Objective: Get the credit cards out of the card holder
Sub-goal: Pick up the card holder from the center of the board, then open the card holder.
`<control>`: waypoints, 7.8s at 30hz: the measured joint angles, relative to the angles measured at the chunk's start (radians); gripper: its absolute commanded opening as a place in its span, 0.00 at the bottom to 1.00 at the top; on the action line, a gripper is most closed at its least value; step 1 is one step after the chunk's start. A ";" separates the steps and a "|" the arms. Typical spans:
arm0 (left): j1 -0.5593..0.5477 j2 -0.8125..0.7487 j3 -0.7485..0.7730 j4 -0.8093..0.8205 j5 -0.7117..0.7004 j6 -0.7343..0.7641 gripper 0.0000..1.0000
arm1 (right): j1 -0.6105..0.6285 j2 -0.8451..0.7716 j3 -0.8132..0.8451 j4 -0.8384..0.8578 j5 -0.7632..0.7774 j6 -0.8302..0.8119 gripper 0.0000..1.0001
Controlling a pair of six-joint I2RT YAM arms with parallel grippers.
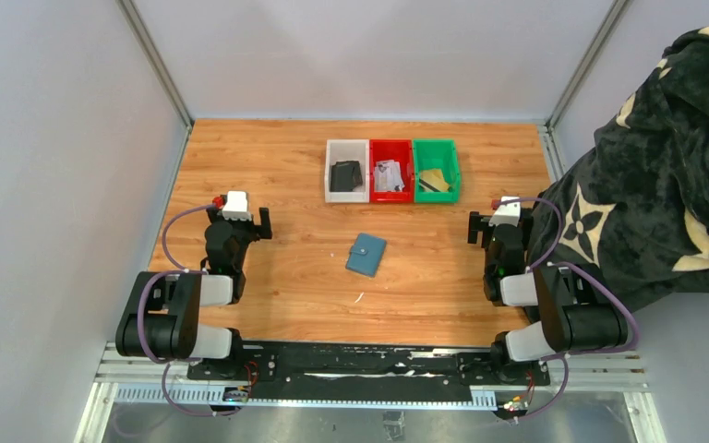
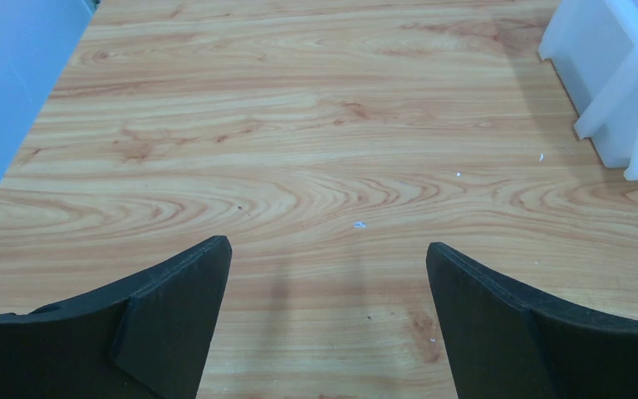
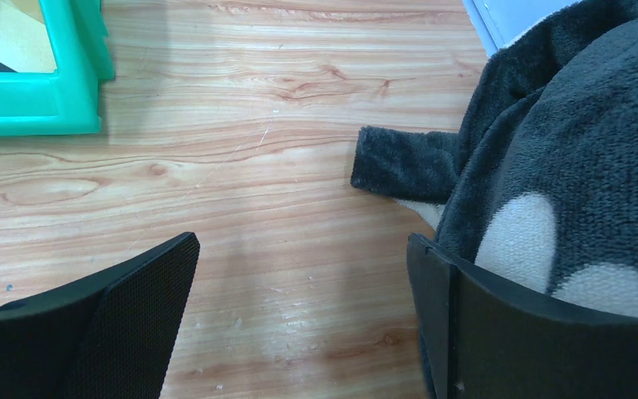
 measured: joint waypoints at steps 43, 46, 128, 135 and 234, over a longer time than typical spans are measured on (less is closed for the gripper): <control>0.246 -0.093 0.784 -1.198 0.406 0.039 1.00 | 0.084 -0.171 0.650 -1.092 -0.410 0.517 0.96; 0.245 -0.072 0.792 -1.269 0.436 0.045 1.00 | 0.216 -0.164 0.670 -1.155 -0.386 0.508 0.96; -0.197 0.058 0.855 -1.671 0.660 0.179 1.00 | 0.627 0.210 0.758 -0.979 -0.666 0.682 0.00; -0.197 0.056 0.855 -1.674 0.773 0.084 0.99 | 0.620 0.120 0.731 -0.928 -0.710 0.686 0.00; -0.189 -0.177 0.874 -1.392 0.845 -0.483 0.30 | 0.585 -0.074 0.714 -0.676 -0.839 0.955 0.00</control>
